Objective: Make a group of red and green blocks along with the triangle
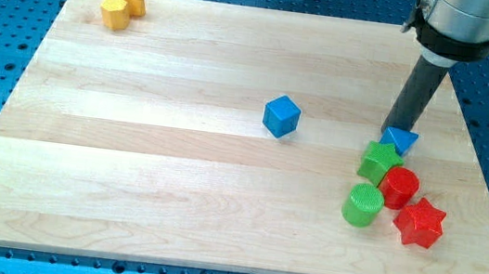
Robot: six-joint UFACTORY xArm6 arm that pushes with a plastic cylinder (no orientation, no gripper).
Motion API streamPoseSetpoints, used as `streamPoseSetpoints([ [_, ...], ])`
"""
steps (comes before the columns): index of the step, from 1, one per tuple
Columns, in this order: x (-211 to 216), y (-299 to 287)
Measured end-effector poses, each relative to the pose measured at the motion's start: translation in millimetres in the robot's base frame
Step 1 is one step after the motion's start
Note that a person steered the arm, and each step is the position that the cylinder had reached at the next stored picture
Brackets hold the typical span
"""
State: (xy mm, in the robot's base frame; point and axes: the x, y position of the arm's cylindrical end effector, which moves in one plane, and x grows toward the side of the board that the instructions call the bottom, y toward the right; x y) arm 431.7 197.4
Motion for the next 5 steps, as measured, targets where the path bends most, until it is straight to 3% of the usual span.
streamPoseSetpoints([
  [3,44,-15],
  [5,43,-20],
])
